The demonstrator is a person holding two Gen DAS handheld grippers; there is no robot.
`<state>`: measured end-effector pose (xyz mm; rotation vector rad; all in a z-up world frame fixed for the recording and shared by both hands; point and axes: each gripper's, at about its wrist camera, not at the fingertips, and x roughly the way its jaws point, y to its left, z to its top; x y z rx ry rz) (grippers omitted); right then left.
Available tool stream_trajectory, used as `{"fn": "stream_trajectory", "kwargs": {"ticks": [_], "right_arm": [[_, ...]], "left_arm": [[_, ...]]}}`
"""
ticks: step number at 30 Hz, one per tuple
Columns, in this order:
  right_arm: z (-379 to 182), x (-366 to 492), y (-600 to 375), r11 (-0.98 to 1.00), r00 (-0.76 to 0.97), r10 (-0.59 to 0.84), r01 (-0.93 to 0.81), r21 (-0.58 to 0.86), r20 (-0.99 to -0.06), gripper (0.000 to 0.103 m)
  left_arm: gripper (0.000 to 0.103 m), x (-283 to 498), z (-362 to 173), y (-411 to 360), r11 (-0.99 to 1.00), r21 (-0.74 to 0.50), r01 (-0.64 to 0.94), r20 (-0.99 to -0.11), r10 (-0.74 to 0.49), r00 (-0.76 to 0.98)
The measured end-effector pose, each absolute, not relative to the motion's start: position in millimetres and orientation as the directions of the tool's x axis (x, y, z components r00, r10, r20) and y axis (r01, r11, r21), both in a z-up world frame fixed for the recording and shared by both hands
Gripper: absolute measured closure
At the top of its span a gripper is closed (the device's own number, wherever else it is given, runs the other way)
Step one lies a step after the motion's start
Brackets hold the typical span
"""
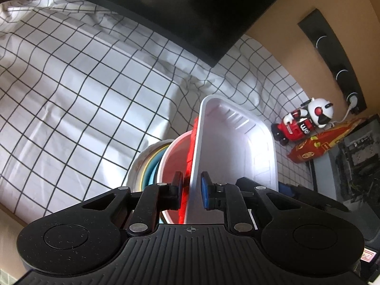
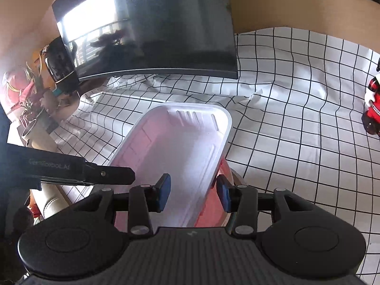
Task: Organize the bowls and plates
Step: 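Hold the tray steady on the stack with both tools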
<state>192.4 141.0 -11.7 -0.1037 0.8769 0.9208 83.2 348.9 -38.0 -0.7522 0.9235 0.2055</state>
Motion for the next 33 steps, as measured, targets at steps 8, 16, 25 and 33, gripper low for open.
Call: {"fn": "stream_trajectory", "kwargs": {"ticks": [8,16,25,33], "right_arm": [[1,183,134,0.613,0.321,0.667,-0.749,0.251,-0.672,0.059],[1,184,130,0.610,0.309,0.667,-0.749,0.258,-0.678,0.059],[-11,187,129,0.610,0.273,0.657,-0.740,0.283,-0.702,0.059],[-9,199,120,0.617,0.255,0.672,-0.712,0.335,-0.696,0.059]], "left_arm": [[0.084,80,-27,342,0.751,-0.483,-0.451,-0.788,-0.148,0.598],[0.084,76,-22,339,0.743,-0.500,-0.446,-0.775,-0.154,0.612],[0.084,71,-34,347,0.696,-0.541,-0.473,-0.766,-0.175,0.618],[0.084,82,-20,342,0.708,-0.556,-0.436,-0.735,-0.174,0.655]]}}
